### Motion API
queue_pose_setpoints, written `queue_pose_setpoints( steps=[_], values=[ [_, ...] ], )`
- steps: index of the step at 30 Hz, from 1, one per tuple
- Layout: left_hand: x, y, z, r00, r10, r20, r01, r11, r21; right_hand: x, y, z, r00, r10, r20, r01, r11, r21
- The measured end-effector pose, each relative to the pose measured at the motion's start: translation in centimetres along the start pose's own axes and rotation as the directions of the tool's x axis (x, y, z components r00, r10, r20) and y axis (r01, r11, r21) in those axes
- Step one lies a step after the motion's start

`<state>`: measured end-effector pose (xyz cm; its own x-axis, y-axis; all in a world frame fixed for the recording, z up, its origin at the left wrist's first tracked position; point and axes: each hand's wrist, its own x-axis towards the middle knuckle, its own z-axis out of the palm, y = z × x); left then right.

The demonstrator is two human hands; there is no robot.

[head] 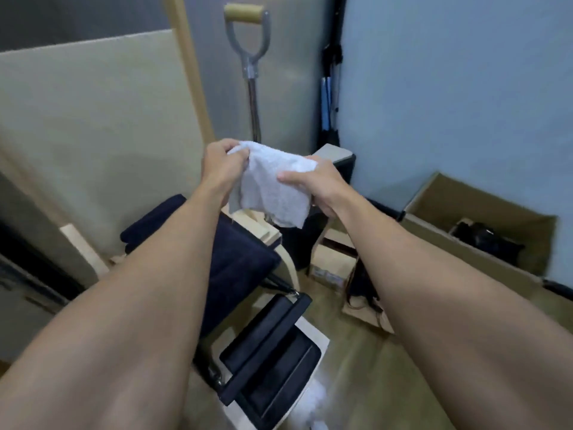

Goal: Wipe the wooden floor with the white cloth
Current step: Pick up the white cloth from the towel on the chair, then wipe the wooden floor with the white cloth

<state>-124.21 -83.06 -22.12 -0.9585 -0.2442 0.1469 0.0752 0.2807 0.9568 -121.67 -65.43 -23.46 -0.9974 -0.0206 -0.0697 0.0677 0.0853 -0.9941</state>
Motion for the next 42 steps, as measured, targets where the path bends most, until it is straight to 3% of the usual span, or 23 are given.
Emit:
queue_pose_setpoints(
  steps=[4,8,13,19,23,26,29,35,39,42],
  values=[
    [-4.2,3.8,7.1,0.974,0.115,0.197,-0.117,0.993,-0.002,-5.9,-0.2,-7.6,0.992,0.050,-0.115,-0.047,0.998,0.029],
    [-9.9,6.8,15.6,0.919,0.152,0.363,-0.142,0.988,-0.054,-12.7,0.8,-15.8,0.960,0.094,-0.265,-0.064,0.991,0.118],
    [-19.2,8.6,25.8,0.826,0.193,0.530,-0.167,0.981,-0.097,-22.4,3.6,-25.2,0.838,0.127,-0.531,-0.036,0.983,0.179],
    [-33.7,8.9,35.7,0.734,0.238,0.636,-0.265,0.963,-0.055,-35.3,9.4,-34.2,0.702,0.178,-0.689,-0.001,0.968,0.250],
    [-44.8,8.7,40.5,0.716,0.197,0.669,-0.203,0.977,-0.069,-44.3,14.0,-39.2,0.690,0.273,-0.671,0.020,0.918,0.395],
    [-51.5,8.8,43.5,0.702,0.140,0.699,-0.153,0.987,-0.044,-50.1,16.8,-43.8,0.714,0.360,-0.601,-0.092,0.899,0.429],
    [-56.2,9.0,46.2,0.653,0.106,0.750,-0.167,0.986,0.006,-54.5,18.7,-47.8,0.660,0.404,-0.633,-0.141,0.895,0.424],
    [-62.8,8.9,52.8,0.597,0.098,0.796,-0.181,0.983,0.015,-59.4,21.7,-53.2,0.603,0.400,-0.690,0.011,0.861,0.508],
    [-66.7,9.3,56.9,0.560,0.103,0.822,-0.166,0.986,-0.010,-61.6,23.1,-56.1,0.495,0.431,-0.755,0.035,0.858,0.512],
    [-69.3,9.8,59.6,0.535,0.087,0.840,-0.137,0.990,-0.015,-63.2,24.1,-58.9,0.467,0.440,-0.767,0.025,0.861,0.509]
  ],
)
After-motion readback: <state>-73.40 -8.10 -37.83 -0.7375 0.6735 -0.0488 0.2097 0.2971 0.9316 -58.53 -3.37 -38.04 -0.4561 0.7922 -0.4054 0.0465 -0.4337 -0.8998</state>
